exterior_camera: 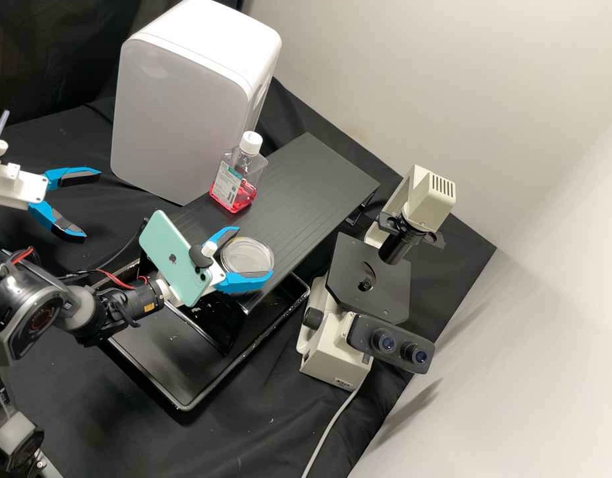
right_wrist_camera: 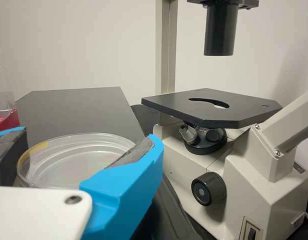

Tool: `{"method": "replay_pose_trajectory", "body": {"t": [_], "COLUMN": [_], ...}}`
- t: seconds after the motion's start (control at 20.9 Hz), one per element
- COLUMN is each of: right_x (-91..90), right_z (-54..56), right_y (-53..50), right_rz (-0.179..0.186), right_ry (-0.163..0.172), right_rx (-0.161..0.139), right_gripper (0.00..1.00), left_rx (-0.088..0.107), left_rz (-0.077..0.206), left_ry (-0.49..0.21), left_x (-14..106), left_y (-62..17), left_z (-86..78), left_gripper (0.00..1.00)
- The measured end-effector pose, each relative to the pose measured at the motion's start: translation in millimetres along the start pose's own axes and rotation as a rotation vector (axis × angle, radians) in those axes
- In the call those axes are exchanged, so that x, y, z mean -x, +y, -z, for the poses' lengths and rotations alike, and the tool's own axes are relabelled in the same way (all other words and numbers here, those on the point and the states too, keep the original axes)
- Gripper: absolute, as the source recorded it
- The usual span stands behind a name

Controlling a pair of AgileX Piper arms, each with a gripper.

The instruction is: Place the lid on the petri dish

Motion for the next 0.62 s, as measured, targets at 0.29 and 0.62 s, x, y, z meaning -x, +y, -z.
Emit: {"method": "replay_pose_trajectory", "body": {"t": [0.29,0.62], "right_x": [-3.6,-10.8], "right_z": [-1.2,-0.4], "right_y": [-2.5,-11.2], "right_rz": [0.002,0.018], "right_ry": [-0.009,-0.013], "right_rx": [0.001,0.003], "right_gripper": [0.00,0.00], "left_rx": [0.000,0.000], "left_rz": [0.000,0.000], "left_ry": [0.000,0.000], "left_x": [0.0,0.0], "left_y": [0.0,0.0], "left_z": [0.0,0.0], "left_gripper": [1.00,1.00]}}
